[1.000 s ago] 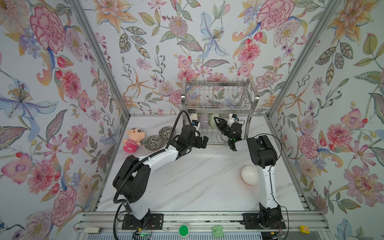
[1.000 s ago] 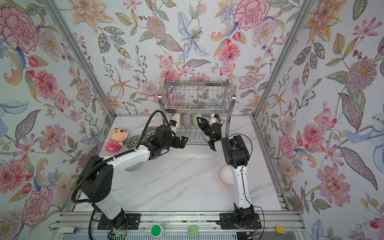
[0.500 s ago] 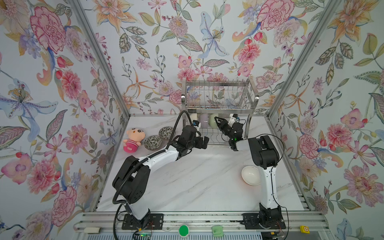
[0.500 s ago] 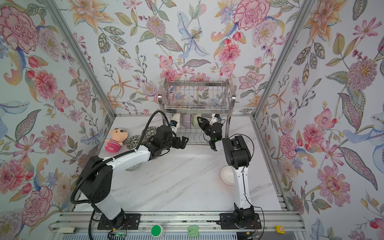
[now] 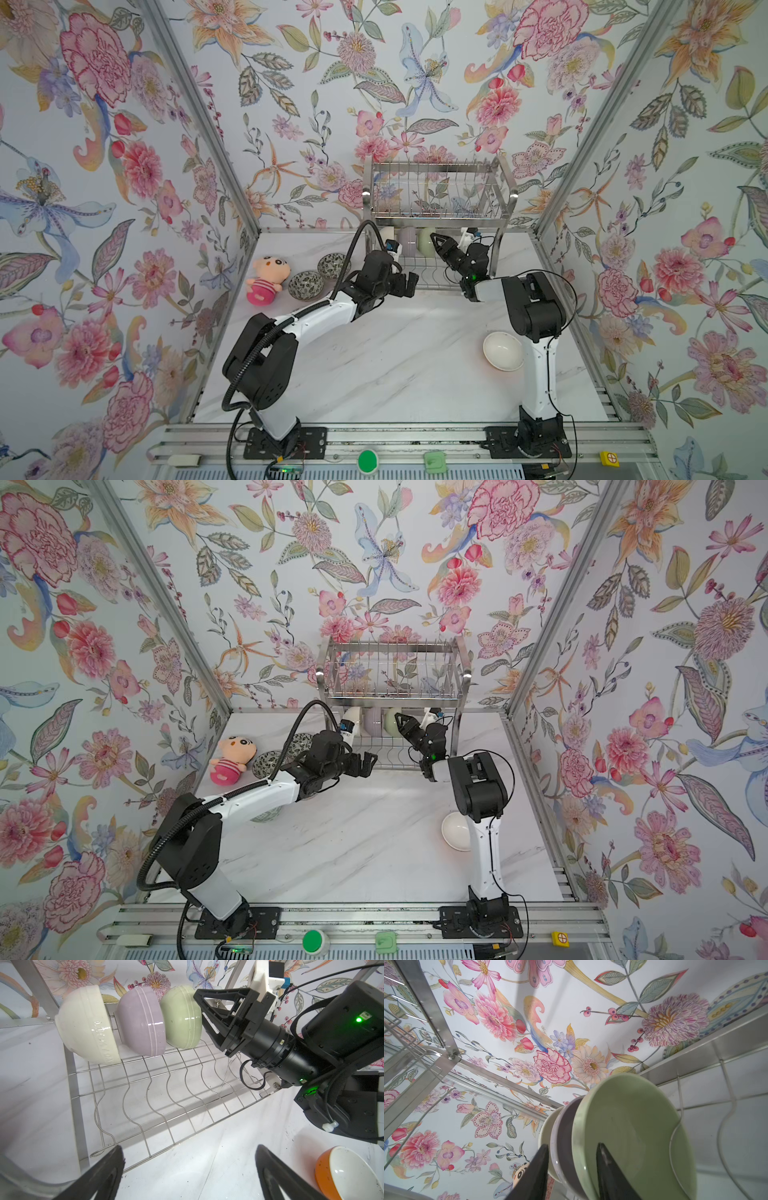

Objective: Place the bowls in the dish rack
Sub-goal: 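Open the right gripper to release the green bowl in the rack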

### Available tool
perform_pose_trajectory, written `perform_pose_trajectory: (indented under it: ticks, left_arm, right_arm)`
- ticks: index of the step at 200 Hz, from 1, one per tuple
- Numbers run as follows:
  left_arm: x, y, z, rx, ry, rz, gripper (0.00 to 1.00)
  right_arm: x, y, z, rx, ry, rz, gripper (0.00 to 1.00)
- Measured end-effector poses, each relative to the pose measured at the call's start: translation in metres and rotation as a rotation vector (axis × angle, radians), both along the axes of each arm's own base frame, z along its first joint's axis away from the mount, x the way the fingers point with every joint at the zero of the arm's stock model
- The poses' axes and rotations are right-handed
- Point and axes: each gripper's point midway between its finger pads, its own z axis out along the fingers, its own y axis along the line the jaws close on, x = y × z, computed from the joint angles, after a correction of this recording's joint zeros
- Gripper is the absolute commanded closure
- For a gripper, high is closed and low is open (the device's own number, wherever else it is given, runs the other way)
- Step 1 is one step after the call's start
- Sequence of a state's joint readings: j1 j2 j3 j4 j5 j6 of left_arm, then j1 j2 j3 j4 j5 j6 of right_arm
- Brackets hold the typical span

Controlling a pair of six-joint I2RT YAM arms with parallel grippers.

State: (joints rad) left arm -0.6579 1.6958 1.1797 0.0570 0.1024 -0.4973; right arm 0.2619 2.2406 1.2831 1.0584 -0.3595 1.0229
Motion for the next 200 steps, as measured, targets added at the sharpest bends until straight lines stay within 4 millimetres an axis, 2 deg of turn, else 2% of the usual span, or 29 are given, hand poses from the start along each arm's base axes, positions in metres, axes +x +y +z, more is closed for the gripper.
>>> perform_pose_trajectory:
  ticks: [61,129,158,200]
  left_arm:
    - [-0.001,0.002,0.005,0.0,-0.006,0.006,0.01]
    - [-0.001,0.008,0.023,-0.012,-0.042,0.027,0.01]
    - [-0.002,0.009,0.023,-0.008,-0.038,0.028,0.01]
    - [-0.004,0.012,0.023,-0.001,-0.035,0.034,0.01]
  right_arm:
    - [-0.001,0.002,0.0,-0.051,0.001,-0.015,0.58]
    - [-0.009,0.0,0.004,-0.067,0.006,-0.02,0.54]
    - [-0.016,-0.001,0.015,-0.074,-0.002,-0.014,0.51]
    - [-0.037,0.016,0.042,-0.078,-0.053,0.036,0.48]
